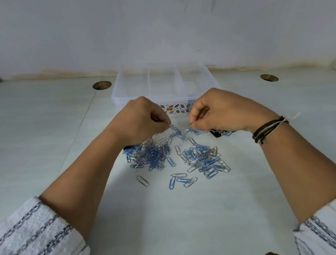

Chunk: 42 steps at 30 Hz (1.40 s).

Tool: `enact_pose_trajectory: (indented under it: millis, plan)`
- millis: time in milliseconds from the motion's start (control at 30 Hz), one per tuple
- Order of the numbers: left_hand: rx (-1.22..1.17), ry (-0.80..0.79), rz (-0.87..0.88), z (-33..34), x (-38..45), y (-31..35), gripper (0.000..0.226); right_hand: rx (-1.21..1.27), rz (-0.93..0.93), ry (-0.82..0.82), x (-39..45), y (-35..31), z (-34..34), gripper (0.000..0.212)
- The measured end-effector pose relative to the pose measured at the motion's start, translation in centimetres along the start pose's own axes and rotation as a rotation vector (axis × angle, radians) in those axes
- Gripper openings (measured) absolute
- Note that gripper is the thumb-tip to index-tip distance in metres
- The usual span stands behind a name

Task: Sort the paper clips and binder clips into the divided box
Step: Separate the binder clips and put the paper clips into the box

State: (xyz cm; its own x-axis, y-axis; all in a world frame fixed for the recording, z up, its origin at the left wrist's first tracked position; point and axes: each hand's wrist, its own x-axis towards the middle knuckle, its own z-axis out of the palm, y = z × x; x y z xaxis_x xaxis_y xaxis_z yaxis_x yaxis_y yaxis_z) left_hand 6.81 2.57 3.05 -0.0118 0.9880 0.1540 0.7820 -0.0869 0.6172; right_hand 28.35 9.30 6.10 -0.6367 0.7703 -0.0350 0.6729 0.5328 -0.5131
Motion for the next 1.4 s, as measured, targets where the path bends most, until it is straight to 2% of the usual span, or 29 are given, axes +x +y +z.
enact_pose_trajectory:
  millis: [167,267,433,533,600,667,733,800,833,900,1000,1067,1167,1300,1400]
  plan:
    - [-0.268,0.163,-0.058,-2.1,1.3,2.2,0.006,0.271,0.029,0.171,0.3,0.2,-3.6,0.005]
    - [-0.324,0.26,-0.008,-3.1,3.6,3.9,0.006,0.361,0.044,0.291,1.8,0.1,-6.2,0.003]
    - [-0.216,0.371,0.032,-2.8,9.3,7.1,0.011,0.119,0.132,0.413,6.0,0.1,-8.7,0.005]
    - [-0.065,0.292,0.018,-1.4,11.2,7.6,0.021,0.001,0.182,0.384,7.7,0.2,-8.3,0.009]
    - [0.034,0.221,0.015,-0.9,10.7,7.3,0.034,-0.07,0.164,0.401,7.4,0.0,-7.7,0.019]
    - [0.1,0.227,0.065,-1.0,8.4,6.9,0.039,-0.066,0.129,0.444,5.7,-0.5,-7.0,0.027]
    - [0.155,0.186,0.125,-1.3,5.2,6.2,0.037,-0.035,0.099,0.383,2.8,-1.3,-5.6,0.02]
    - [0.239,0.005,0.137,-1.5,1.7,5.3,0.038,-0.089,0.111,0.141,0.0,-2.4,-3.9,0.008]
    - [0.291,-0.099,0.118,-1.6,0.1,4.9,0.045,-0.131,0.14,0.012,-1.1,-2.9,-3.0,0.011]
    - [0.363,-0.216,0.049,-1.6,-2.1,4.2,0.062,-0.237,0.206,-0.178,-2.4,-3.3,-1.6,0.035]
    - [0.404,-0.274,-0.01,-1.1,-3.4,3.7,0.08,-0.419,0.244,-0.349,-2.8,-3.4,-0.1,0.068]
    - [0.401,-0.353,-0.034,-0.5,-3.5,3.3,0.083,-0.438,0.22,-0.386,-2.6,-3.2,0.9,0.073]
    - [0.365,-0.41,-0.028,0.3,-3.2,2.5,0.076,-0.369,0.128,-0.363,-1.6,-2.8,2.1,0.06]
    - [0.271,-0.326,-0.005,0.7,-2.8,1.6,0.047,-0.369,-0.027,-0.285,-0.4,-2.0,2.8,0.035]
    - [0.2,-0.253,-0.003,0.6,-2.7,0.8,0.026,-0.381,-0.106,-0.201,-0.2,-1.4,2.7,0.024]
